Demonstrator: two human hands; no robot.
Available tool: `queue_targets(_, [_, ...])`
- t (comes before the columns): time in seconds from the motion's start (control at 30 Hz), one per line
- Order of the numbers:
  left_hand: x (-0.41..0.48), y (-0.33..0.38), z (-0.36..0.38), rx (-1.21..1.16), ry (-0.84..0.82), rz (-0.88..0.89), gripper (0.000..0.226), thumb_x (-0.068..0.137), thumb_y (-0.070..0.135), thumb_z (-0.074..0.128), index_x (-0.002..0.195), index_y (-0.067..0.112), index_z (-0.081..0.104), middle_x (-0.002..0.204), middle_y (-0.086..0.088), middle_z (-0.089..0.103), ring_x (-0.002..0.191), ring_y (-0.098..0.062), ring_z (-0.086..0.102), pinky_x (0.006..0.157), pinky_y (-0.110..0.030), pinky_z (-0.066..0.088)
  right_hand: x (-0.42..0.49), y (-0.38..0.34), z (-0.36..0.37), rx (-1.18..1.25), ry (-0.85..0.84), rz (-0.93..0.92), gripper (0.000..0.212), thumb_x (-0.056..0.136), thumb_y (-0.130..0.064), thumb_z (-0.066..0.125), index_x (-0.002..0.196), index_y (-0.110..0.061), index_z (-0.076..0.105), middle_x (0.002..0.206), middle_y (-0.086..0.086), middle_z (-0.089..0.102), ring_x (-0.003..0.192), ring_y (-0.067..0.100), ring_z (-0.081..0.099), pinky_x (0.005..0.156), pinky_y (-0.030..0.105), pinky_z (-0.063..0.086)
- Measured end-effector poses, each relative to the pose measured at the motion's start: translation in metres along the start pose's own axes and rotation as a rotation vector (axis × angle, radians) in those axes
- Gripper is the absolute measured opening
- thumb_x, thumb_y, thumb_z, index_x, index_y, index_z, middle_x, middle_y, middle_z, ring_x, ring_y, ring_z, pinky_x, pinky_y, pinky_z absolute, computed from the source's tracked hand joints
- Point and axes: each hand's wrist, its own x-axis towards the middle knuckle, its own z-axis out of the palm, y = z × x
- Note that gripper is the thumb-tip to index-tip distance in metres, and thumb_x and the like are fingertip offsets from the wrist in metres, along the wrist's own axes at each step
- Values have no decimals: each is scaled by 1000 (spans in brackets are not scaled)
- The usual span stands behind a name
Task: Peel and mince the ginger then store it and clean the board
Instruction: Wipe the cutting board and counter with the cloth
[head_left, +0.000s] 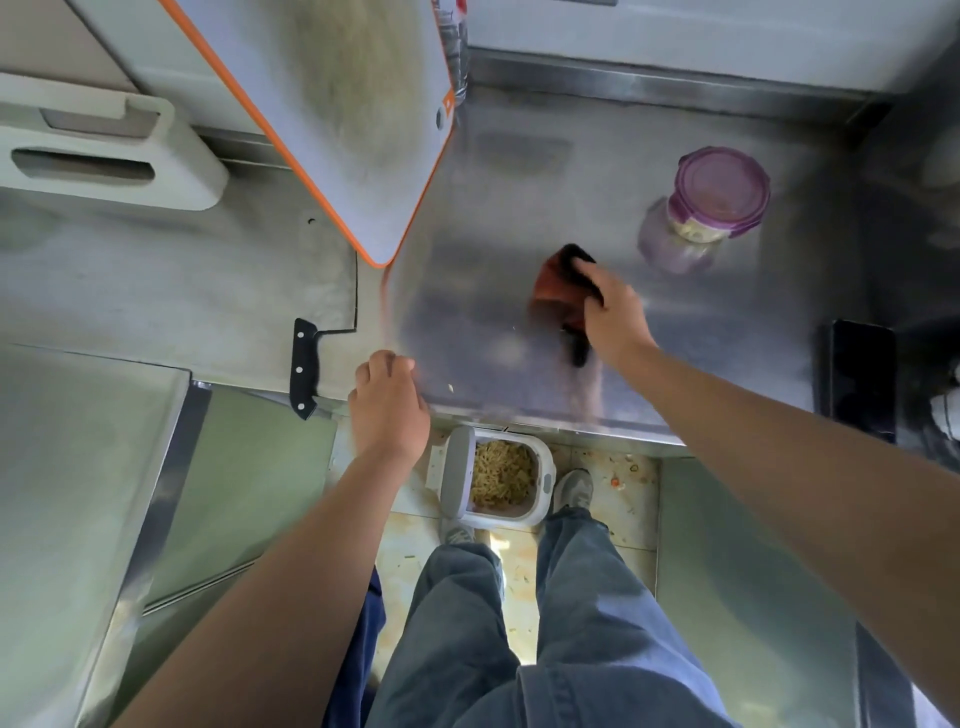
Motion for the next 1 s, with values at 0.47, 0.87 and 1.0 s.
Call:
queue_targets(0.47, [-7, -8, -1, -165, 52, -27, 64, 90, -3, 46, 149, 9, 23, 145, -6, 42, 134, -24, 34, 105, -36, 38, -16, -26, 75, -155, -586, -322, 63, 85, 15, 39, 136, -20, 50, 147, 3, 42, 136, 20, 37, 118, 32, 20])
queue_targets(0.87, [-12, -6, 4, -98, -17, 56, 54, 92, -2, 45, 143, 8, 33, 156, -7, 20, 144, -23, 16, 118, -35, 23, -50, -24, -5, -89, -648, -57, 62, 82, 19, 36, 105, -29, 69, 88, -17, 69, 47, -6, 54, 47, 12, 41])
queue_targets(1.0, [-14, -7, 6, -91, -23, 46, 55, 93, -1, 44, 145, 10, 31, 158, -6, 16, 146, -23, 12, 118, -38, 23, -35, -12, -4, 30, -266, -14, 67, 80, 18, 33, 119, -25, 65, 121, -1, 62, 89, 13, 64, 71, 17, 52])
